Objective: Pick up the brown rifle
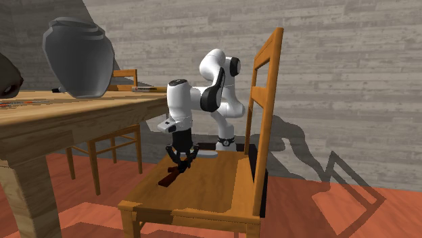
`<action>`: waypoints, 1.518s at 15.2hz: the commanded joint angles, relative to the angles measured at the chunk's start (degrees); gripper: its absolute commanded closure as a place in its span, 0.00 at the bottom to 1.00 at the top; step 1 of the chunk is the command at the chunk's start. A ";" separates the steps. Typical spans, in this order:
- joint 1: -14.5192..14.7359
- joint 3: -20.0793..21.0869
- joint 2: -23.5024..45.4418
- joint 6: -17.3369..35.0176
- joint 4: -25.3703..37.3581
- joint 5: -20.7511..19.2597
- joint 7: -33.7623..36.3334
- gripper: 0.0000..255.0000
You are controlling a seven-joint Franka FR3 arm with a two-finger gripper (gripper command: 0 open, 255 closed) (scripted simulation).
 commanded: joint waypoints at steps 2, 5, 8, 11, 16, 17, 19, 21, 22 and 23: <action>0.00 -0.01 0.03 0.00 -0.04 -0.01 0.02 1.00; 0.01 -0.01 0.01 0.00 -0.06 -0.01 0.03 1.00; 0.03 -0.09 -0.74 -1.26 0.47 -0.23 0.13 1.00; 0.09 -0.16 -1.77 -3.30 1.50 -0.53 0.31 1.00; 0.16 -0.26 -3.30 -6.74 3.46 -0.97 0.58 1.00; 0.18 -0.27 -3.57 -7.43 3.89 -1.05 0.63 1.00; 0.19 -0.29 -4.09 -8.83 4.79 -1.19 0.72 1.00; 0.20 -0.31 -4.56 -10.25 5.74 -1.33 0.80 1.00; 0.20 -0.31 -4.60 -10.35 5.80 -1.34 0.81 1.00; 0.20 -0.30 -4.60 -10.35 5.81 -1.34 0.81 1.00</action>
